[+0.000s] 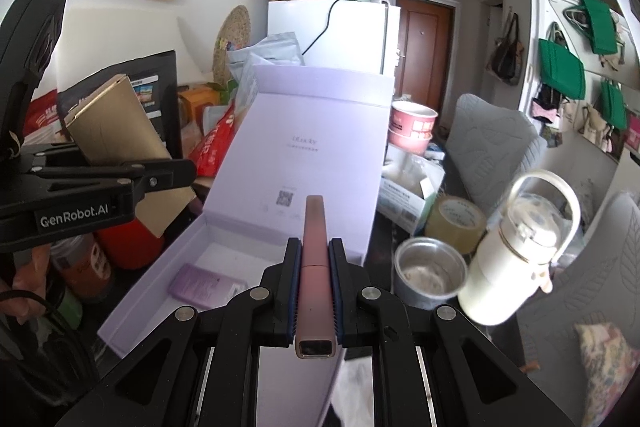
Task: Organize rigid objects
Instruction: 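Carry the gold box with the left gripper while the right gripper carries the pink stick toward the white box, then lower the gold box into the white box with left gripper while right releases the stick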
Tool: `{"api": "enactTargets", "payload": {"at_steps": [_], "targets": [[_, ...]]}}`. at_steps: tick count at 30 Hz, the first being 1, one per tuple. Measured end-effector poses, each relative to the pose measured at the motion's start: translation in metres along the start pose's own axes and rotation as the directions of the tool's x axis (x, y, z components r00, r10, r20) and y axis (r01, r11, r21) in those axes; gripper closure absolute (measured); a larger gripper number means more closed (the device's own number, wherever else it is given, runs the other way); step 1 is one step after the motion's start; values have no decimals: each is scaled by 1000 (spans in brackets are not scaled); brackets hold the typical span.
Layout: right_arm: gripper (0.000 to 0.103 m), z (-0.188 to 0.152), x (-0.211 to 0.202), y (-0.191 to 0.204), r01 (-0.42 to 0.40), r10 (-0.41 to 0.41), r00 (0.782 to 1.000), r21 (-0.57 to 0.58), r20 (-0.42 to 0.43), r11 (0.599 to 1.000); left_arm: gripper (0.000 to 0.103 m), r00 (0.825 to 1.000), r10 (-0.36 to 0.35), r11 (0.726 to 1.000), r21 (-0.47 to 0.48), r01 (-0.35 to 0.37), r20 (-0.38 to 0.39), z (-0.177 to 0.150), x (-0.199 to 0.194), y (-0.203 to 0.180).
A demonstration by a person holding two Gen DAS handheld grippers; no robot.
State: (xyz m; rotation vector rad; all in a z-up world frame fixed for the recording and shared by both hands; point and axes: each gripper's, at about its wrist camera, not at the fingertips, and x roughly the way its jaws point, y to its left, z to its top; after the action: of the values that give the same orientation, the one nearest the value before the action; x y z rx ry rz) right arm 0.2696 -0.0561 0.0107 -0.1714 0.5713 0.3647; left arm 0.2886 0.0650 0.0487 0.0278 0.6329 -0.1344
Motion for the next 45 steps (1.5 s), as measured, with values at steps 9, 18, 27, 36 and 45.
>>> {"api": "enactTargets", "payload": {"at_steps": [9, 18, 27, 36, 45], "targets": [[90, 0, 43, 2, -23, 23, 997, 3, -67, 1000, 66, 993, 26, 1000, 2, -26, -113, -12, 42, 9], [90, -16, 77, 7, 15, -19, 984, -26, -177, 1000, 66, 973, 55, 998, 31, -49, -222, -29, 73, 2], [90, -27, 94, 7, -15, 10, 970, -18, -241, 1000, 66, 954, 28, 1000, 14, -25, -298, -38, 88, 4], [90, -33, 103, 5, -29, 27, 957, -3, -288, 1000, 66, 930, 7, 1000, 4, -6, -368, -46, 104, 1], [89, -32, 105, 4, -22, 21, 950, 2, -313, 1000, 65, 900, 29, 998, -40, -51, -436, -45, 109, 7]]}}
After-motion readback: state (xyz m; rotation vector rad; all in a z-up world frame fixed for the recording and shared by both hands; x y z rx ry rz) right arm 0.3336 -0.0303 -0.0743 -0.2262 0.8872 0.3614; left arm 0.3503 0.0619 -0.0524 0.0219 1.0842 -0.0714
